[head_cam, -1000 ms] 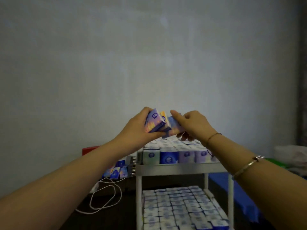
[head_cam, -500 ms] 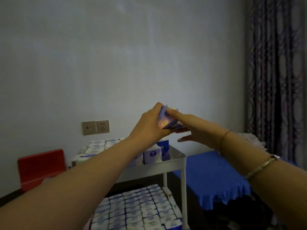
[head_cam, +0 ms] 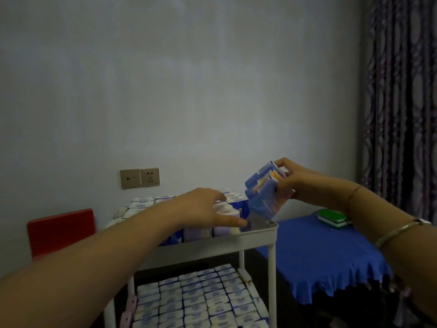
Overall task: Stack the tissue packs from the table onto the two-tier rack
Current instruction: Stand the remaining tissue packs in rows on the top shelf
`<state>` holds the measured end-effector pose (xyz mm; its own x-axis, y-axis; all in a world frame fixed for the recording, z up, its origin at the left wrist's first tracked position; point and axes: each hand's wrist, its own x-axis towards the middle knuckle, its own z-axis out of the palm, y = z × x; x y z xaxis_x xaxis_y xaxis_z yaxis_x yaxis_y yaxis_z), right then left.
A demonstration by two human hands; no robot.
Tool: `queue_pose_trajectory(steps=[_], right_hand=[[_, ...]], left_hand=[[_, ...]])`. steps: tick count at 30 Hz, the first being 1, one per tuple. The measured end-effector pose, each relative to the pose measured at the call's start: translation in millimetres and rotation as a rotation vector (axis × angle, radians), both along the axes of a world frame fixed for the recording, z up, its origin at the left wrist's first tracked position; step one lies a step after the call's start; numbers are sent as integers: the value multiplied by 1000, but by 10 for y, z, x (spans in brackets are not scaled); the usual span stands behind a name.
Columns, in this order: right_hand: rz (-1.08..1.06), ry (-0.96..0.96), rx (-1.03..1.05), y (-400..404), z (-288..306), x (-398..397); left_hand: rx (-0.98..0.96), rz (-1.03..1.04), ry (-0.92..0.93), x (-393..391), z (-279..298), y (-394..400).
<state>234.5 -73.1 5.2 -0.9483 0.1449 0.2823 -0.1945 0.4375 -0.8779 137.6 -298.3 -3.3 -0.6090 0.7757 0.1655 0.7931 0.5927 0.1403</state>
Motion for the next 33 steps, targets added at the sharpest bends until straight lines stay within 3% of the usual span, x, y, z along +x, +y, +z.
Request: queue_pose_trajectory(steps=[3, 12, 15, 23, 28, 33], right_hand=[[-1, -73, 157, -33, -40, -52], [-77, -65, 430, -426, -137, -390], [-152, -5, 632, -508, -163, -444], [-76, -119, 423, -439, -229, -439], [-55, -158, 370, -379, -354, -374], [-76, -213, 364, -310, -426, -216]], left_hand=[[-117, -19, 50, -38, -93, -38], [-96, -20, 119, -89, -210, -96], [-97, -10, 132, -64, -220, -89], [-70, -26, 116, -69, -205, -114], [-33, -61, 15, -162, -159, -31], [-127, -120, 143, -149, -123, 151]])
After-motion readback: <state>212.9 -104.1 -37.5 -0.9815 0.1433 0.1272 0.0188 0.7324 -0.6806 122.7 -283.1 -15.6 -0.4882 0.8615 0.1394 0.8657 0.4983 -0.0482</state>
